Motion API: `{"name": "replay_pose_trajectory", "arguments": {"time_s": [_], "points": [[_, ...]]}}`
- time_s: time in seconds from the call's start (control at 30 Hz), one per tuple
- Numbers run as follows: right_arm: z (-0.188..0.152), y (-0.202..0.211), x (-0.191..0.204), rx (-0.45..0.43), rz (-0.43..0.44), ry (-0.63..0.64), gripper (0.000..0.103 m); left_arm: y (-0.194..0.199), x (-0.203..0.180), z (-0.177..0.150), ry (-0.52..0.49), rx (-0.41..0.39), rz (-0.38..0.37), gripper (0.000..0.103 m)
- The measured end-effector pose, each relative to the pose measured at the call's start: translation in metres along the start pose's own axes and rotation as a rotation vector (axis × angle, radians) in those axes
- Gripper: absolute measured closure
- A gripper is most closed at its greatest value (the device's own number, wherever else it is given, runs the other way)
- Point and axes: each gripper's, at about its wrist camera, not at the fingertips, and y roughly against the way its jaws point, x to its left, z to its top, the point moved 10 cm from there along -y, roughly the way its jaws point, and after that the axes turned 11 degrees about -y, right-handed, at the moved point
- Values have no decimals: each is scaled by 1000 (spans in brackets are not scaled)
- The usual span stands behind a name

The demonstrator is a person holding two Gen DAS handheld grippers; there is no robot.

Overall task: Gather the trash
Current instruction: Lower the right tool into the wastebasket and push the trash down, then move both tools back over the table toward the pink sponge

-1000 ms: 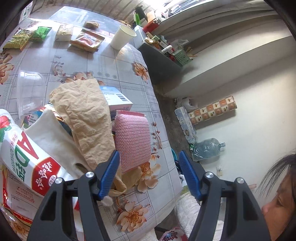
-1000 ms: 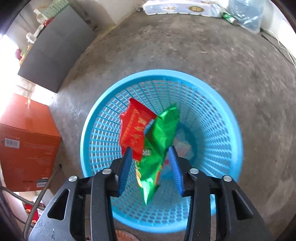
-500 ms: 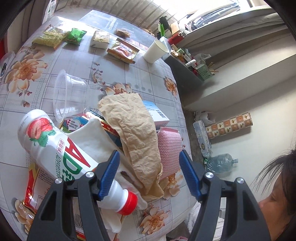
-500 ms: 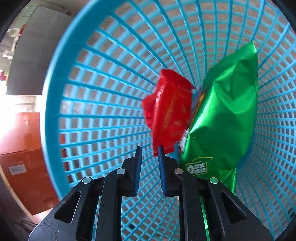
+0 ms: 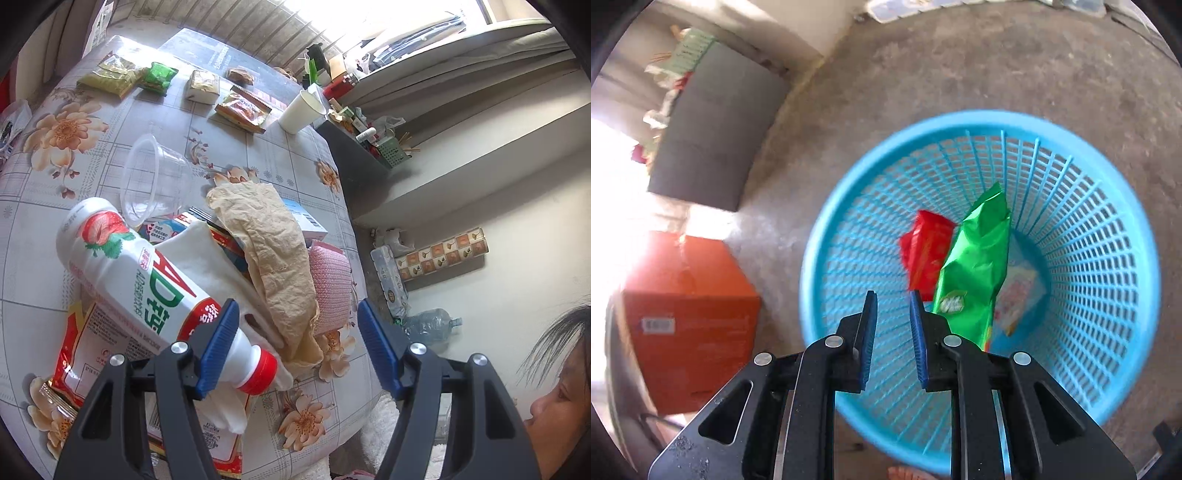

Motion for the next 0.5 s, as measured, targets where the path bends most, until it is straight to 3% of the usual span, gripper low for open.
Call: {"name": "replay_pose_trajectory", "arguments": {"time_s": [0.07, 0.13, 0.33, 0.5], "points": [[-20, 32, 13, -10, 46, 66, 74, 13, 3, -5, -3, -20, 10, 39], [-48, 67, 26, -21, 91, 133, 59, 25, 8, -11, 2, -38, 23, 39], [-135, 174, 77, -72, 170, 366, 40, 66, 24, -29, 15, -107, 51, 38], [-207, 238, 121, -106, 256, 555, 24, 84, 44, -54, 44, -139, 77, 37]]}}
